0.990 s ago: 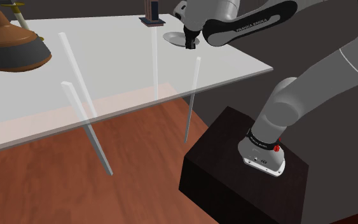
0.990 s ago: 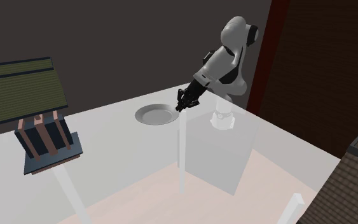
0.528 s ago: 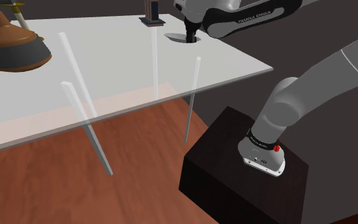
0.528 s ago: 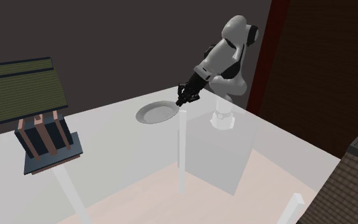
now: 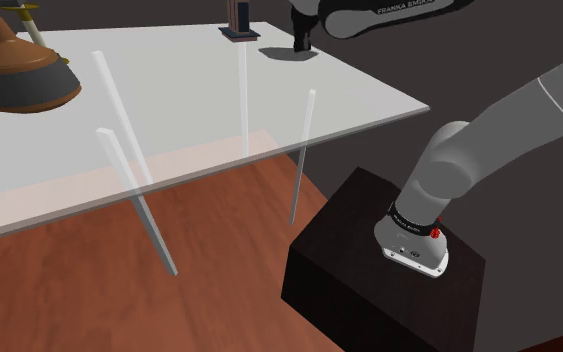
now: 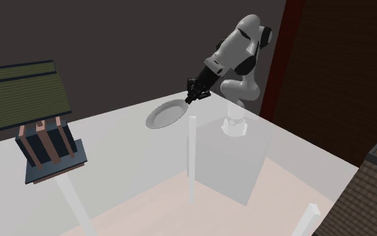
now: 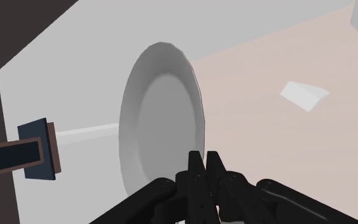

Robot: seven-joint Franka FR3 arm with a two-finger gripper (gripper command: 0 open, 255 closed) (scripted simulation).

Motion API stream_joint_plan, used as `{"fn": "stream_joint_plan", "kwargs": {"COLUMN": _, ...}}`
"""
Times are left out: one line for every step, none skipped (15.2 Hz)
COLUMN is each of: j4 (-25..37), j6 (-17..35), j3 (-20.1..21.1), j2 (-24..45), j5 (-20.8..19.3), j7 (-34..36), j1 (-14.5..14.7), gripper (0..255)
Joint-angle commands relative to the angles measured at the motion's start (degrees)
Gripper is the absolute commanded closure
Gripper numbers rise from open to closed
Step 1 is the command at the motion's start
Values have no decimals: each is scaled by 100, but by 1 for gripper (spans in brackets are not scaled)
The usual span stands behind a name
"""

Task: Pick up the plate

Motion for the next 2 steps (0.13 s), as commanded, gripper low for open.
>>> {"fn": "stream_joint_plan", "kwargs": {"j4": 61, "j6": -74, "j3": -3, "j2": -26, "j5": 32, "j7": -55, "j1": 10, "gripper": 255}}
{"fn": "stream_joint_plan", "kwargs": {"j4": 61, "j6": -74, "j3": -4, "j2": -26, "j5": 32, "j7": -55, "j1": 10, "gripper": 255}}
